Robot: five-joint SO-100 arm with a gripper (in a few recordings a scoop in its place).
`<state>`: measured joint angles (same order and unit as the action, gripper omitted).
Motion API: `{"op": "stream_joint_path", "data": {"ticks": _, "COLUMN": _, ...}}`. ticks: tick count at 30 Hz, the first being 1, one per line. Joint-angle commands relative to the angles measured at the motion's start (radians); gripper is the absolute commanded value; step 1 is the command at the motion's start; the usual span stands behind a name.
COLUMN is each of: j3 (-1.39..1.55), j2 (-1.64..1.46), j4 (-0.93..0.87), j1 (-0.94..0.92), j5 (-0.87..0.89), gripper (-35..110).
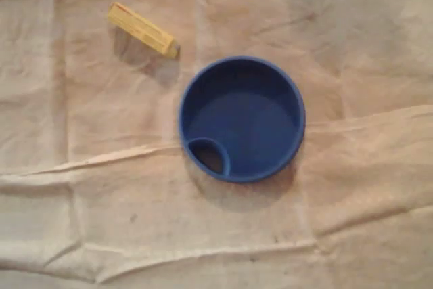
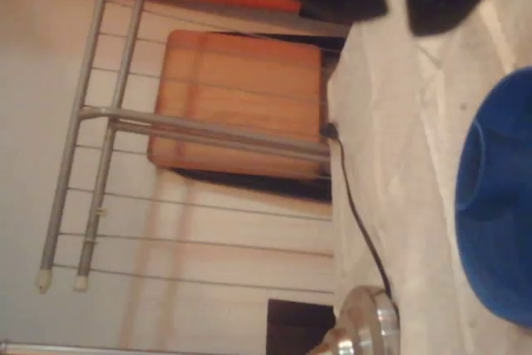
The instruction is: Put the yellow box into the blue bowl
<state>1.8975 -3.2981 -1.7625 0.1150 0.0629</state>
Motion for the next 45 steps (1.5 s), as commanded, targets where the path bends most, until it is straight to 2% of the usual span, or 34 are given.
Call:
{"op": "stream_joint_path", "data": {"ticks": 1, "j3": 0.003, "j2": 0.0, "j4": 0.014, "j1": 0.008, "j5": 0.009, "gripper": 0}}
{"op": "stream_joint_path", "data": {"ticks": 11, "j3": -0.015, "j2": 0.446, "j4": 0.018, "j1": -0.003, "j5": 0.018, "gripper": 0}}
{"op": "stream_joint_path", "data": {"ticks": 23, "j3": -0.037, "j2": 0.753, "j4": 0.018, "j1": -0.012, "j5": 0.021, "gripper": 0}}
{"op": "stream_joint_path", "data": {"ticks": 45, "j3": -0.647, "j2": 1.545, "j4": 0.008, "j1": -0.512, "j5": -0.009, "gripper": 0}}
